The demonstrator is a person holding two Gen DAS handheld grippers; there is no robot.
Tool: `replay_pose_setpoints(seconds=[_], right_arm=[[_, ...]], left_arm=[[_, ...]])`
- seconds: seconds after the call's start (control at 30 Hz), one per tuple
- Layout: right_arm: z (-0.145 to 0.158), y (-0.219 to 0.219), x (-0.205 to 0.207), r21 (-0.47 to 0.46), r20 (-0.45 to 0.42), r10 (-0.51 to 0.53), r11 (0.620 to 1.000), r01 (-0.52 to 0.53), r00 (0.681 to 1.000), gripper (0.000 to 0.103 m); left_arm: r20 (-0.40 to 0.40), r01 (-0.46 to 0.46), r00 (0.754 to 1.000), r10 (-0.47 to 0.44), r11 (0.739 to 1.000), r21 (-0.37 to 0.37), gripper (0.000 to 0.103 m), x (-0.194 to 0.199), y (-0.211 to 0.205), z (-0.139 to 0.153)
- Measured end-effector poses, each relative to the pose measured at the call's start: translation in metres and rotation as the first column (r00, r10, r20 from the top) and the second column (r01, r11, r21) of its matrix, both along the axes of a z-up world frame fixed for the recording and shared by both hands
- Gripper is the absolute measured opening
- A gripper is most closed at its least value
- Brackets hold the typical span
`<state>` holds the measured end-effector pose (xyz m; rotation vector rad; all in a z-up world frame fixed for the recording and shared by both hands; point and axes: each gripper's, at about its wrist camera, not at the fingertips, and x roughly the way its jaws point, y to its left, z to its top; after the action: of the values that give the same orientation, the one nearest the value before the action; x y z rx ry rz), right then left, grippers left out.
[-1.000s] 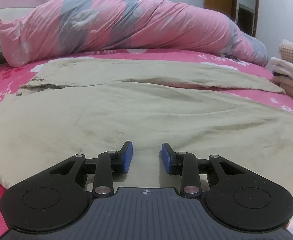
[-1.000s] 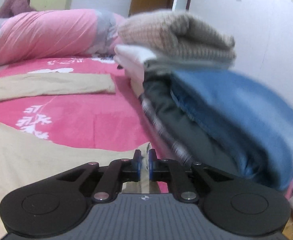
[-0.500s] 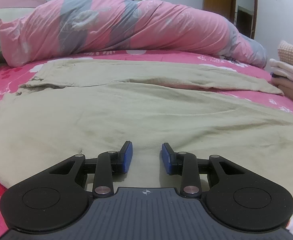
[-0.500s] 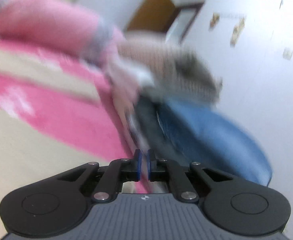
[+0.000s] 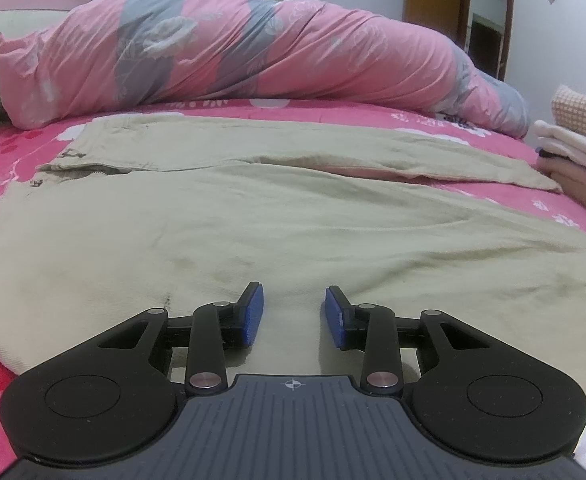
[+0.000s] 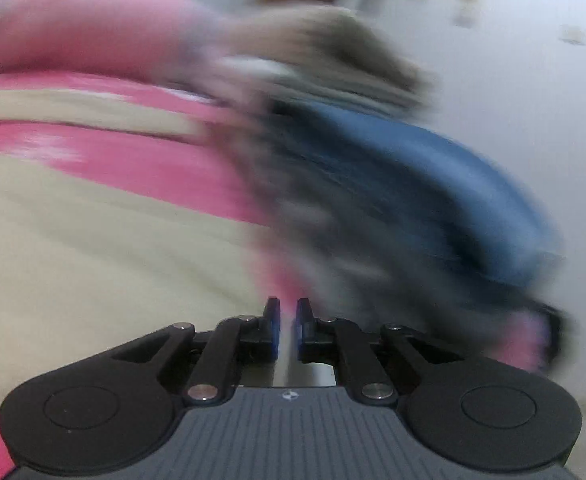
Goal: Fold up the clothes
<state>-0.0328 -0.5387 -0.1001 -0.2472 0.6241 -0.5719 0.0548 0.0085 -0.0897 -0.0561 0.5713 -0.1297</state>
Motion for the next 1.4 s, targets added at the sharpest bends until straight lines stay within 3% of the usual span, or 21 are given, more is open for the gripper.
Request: replay_pose_setpoints(seconds=[0.1, 0.17, 0.23, 0.33, 0.43, 0.5, 0.53, 0.57, 0.6, 0.67, 0.8, 0.87, 0.93, 1.0, 1.07, 1.17, 1.23, 1.27, 1.3, 1.37, 1.4], right_arm=[[0.014, 0.022, -0.016, -0.02, 0.03, 0.025, 0.999, -0.024, 0.999, 0.0], [0.029, 0.061, -0.02, -0.036, 0.102, 0.152, 0.988, -0.149, 0.983, 0.0], [0.038, 0.103, -0.02, 0.0, 0.16, 0.284, 0.958, -0.288, 0.945, 0.001], [0.042, 0.159, 0.002, 0.114, 0.185, 0.447, 0.875, -0.471, 0.875, 0.001], [0.046, 0.2, 0.04, 0.298, 0.207, 0.542, 0.758, -0.58, 0.815, 0.001], [0.048, 0.216, 0.068, 0.384, 0.189, 0.565, 0.71, -0.59, 0.803, 0.009], [0.041, 0.224, 0.08, 0.408, 0.131, 0.583, 0.706, -0.58, 0.802, 0.024], [0.034, 0.231, 0.092, 0.43, 0.073, 0.598, 0.704, -0.566, 0.798, 0.031], [0.021, 0.232, 0.093, 0.44, 0.003, 0.586, 0.727, -0.527, 0.81, 0.032], [0.016, 0.221, 0.066, 0.449, 0.024, 0.584, 0.719, -0.53, 0.812, 0.032], [0.03, 0.201, 0.003, 0.497, -0.051, 0.573, 0.725, -0.478, 0.818, 0.032], [0.044, 0.195, -0.007, 0.512, -0.077, 0.563, 0.73, -0.452, 0.823, 0.032], [0.062, 0.207, -0.001, 0.515, -0.049, 0.555, 0.726, -0.456, 0.83, 0.033], [0.079, 0.218, 0.03, 0.518, 0.06, 0.584, 0.675, -0.525, 0.81, 0.033], [0.08, 0.239, 0.066, 0.508, 0.113, 0.593, 0.655, -0.559, 0.797, 0.033], [0.056, 0.272, 0.113, 0.525, 0.149, 0.598, 0.627, -0.576, 0.787, 0.033], [0.025, 0.285, 0.122, 0.536, 0.095, 0.604, 0.639, -0.552, 0.791, 0.032], [0.01, 0.291, 0.124, 0.538, 0.072, 0.606, 0.645, -0.543, 0.792, 0.032], [0.002, 0.294, 0.106, 0.501, 0.115, 0.605, 0.65, -0.572, 0.788, 0.032], [-0.002, 0.299, 0.064, 0.427, 0.138, 0.651, 0.641, -0.638, 0.747, 0.032], [-0.001, 0.296, 0.043, 0.414, 0.14, 0.656, 0.642, -0.646, 0.742, 0.033]], left_arm=[[-0.013, -0.015, 1.0, 0.015, 1.0, -0.018, 0.035, -0.001, 0.001, 0.005], [-0.025, -0.01, 1.0, 0.009, 1.0, -0.03, 0.036, -0.008, 0.002, 0.008], [-0.036, 0.002, 0.999, -0.003, 0.999, -0.041, 0.036, -0.017, 0.003, 0.011], [-0.045, 0.029, 0.999, -0.031, 0.999, -0.036, 0.037, -0.027, -0.001, 0.013], [-0.047, 0.066, 0.997, -0.066, 0.998, -0.011, 0.038, -0.035, -0.008, 0.012], [-0.052, 0.076, 0.996, -0.075, 0.997, 0.016, 0.039, -0.037, -0.014, 0.011], [-0.056, 0.08, 0.995, -0.078, 0.996, 0.029, 0.039, -0.038, -0.016, 0.011], [-0.061, 0.084, 0.995, -0.081, 0.996, 0.043, 0.039, -0.039, -0.017, 0.011], [-0.064, 0.087, 0.994, -0.084, 0.995, 0.051, 0.039, -0.041, -0.017, 0.011], [-0.059, 0.094, 0.994, -0.091, 0.994, 0.048, 0.039, -0.049, -0.012, 0.012], [-0.046, 0.109, 0.993, -0.109, 0.994, -0.001, 0.039, -0.063, 0.003, 0.012], [-0.052, 0.125, 0.991, -0.126, 0.992, -0.011, 0.039, -0.064, 0.006, 0.015], [-0.058, 0.139, 0.988, -0.14, 0.99, -0.013, 0.039, -0.063, 0.007, 0.016], [-0.061, 0.143, 0.988, -0.144, 0.99, -0.013, 0.039, -0.062, 0.008, 0.016], [-0.06, 0.131, 0.99, -0.131, 0.991, -0.015, 0.039, -0.065, 0.007, 0.018], [-0.051, 0.1, 0.994, -0.101, 0.995, -0.021, 0.039, -0.072, 0.01, 0.022], [-0.034, 0.077, 0.996, -0.077, 0.997, -0.022, 0.039, -0.077, 0.014, 0.027], [-0.022, 0.068, 0.997, -0.069, 0.997, -0.023, 0.039, -0.079, 0.017, 0.031], [-0.009, 0.064, 0.998, -0.064, 0.998, -0.024, 0.04, -0.081, 0.02, 0.034], [0.012, 0.062, 0.998, -0.062, 0.997, -0.034, 0.04, -0.08, 0.025, 0.039], [0.022, 0.062, 0.998, -0.061, 0.997, -0.041, 0.04, -0.079, 0.027, 0.041]])
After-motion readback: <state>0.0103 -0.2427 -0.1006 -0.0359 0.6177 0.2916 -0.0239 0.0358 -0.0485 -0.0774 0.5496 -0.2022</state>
